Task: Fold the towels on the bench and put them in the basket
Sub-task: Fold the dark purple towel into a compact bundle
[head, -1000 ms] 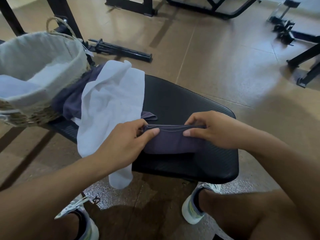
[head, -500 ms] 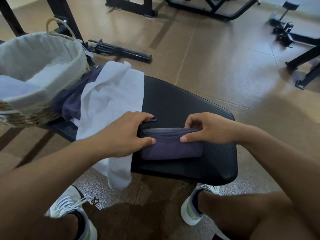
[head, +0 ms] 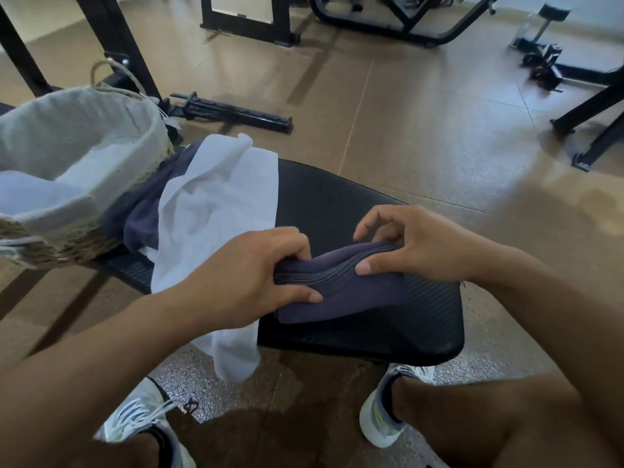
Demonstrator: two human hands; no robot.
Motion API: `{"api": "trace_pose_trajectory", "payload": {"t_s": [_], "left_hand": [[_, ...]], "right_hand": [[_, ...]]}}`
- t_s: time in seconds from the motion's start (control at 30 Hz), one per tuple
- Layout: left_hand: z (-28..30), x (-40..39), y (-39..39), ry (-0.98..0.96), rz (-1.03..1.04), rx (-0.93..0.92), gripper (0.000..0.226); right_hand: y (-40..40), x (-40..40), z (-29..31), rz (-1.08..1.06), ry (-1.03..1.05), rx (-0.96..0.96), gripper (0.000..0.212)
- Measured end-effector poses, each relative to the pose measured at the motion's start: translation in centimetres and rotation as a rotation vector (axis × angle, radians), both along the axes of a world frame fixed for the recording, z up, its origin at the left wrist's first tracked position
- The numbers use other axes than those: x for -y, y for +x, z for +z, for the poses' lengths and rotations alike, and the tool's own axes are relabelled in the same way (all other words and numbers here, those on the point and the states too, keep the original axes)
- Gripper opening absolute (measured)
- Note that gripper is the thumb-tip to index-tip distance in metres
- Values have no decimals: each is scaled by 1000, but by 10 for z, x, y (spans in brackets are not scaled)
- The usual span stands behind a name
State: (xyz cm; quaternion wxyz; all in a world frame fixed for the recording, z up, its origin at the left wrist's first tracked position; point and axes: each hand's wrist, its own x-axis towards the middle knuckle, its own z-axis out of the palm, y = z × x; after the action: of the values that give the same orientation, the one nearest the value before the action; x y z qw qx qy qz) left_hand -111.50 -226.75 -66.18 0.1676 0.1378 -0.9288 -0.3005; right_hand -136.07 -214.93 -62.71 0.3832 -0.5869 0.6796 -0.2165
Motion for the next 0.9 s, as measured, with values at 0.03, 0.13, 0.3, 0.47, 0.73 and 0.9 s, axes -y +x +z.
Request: {"api": "trace_pose_trajectory", "payload": {"t_s": [0.03,0.13,0.3,0.47,0.73,0.9], "left_hand": [[0,-1,0,-12,14,-3,37],[-2,-1,5,132,97,33,39],[-1,-16,7,277,94,146,63],[5,-25,5,306,123,-20,33],[14,-19,2,1130,372,-370,50],[13,-5,3,1171,489,-390,65]], "right_hand": [[1,0,0,-14,-29,-20,38],[9,2,1,-122,-184,1,44],[32,0,9,-67,-310,47,56],[55,-4,15,-13,-360,-17,65],[52,-3,6,-85,46,140,85],[38,4,5,-198,23,218,37]]}}
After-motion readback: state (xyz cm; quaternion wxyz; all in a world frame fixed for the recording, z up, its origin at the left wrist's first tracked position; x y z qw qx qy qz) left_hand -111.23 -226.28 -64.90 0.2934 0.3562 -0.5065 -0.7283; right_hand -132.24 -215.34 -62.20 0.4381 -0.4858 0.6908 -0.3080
